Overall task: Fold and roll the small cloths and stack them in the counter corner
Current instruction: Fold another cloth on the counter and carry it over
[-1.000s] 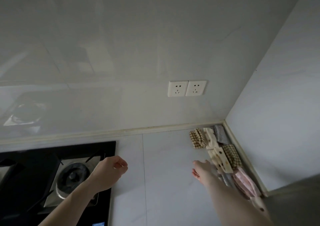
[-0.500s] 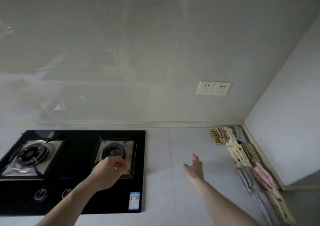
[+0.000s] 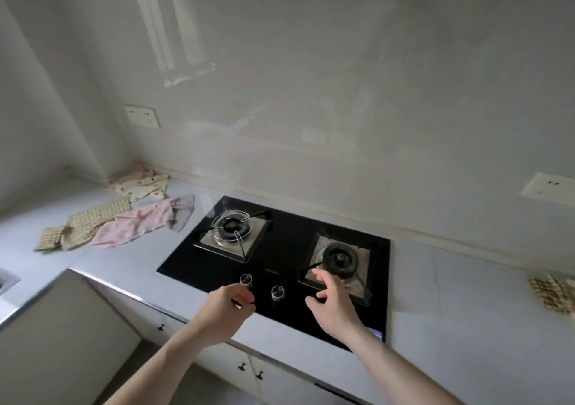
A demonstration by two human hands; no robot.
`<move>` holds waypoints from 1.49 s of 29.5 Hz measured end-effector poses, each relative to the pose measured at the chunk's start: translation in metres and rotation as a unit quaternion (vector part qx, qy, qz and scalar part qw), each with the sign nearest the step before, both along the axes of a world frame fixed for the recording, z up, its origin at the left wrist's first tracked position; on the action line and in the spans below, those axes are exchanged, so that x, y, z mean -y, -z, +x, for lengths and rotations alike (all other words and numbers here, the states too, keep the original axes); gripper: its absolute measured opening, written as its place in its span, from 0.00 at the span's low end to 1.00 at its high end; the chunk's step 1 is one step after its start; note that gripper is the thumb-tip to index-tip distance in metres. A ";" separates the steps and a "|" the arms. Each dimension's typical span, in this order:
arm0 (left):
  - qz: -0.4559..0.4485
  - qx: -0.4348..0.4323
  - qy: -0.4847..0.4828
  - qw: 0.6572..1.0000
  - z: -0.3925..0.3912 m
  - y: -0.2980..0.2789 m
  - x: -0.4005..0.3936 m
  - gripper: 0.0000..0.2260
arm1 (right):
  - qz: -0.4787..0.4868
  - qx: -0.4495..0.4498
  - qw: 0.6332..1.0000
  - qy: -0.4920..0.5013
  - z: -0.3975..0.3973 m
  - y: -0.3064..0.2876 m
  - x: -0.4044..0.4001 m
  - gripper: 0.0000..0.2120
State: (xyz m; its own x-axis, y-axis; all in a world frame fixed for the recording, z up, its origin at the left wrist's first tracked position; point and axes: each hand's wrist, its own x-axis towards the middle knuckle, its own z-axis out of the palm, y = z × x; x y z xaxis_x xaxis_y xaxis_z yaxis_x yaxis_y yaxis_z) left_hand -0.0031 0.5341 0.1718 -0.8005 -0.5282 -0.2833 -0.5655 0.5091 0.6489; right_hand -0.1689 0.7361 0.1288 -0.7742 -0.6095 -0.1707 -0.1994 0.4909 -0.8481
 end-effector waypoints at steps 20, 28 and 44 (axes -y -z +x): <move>-0.057 0.000 -0.262 0.963 0.180 -0.002 0.290 0.03 | 0.010 0.020 0.961 -0.276 0.087 -0.001 0.384 0.26; -0.039 0.049 -0.259 0.964 0.189 0.024 0.386 0.07 | 0.027 0.002 0.949 -0.314 0.092 0.000 0.489 0.26; -0.087 0.232 0.053 0.967 0.077 0.117 0.589 0.26 | 0.112 0.027 0.984 -0.135 0.099 0.032 0.573 0.23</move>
State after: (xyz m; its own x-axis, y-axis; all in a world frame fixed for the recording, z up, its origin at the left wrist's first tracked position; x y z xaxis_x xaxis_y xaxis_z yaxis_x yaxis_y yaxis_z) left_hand 0.0744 -0.0552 0.0546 -0.6609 -0.5222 -0.5390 -0.7139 0.6588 0.2371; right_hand -0.0703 0.1627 0.0971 -0.5751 -0.7344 -0.3604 -0.3059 0.6016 -0.7379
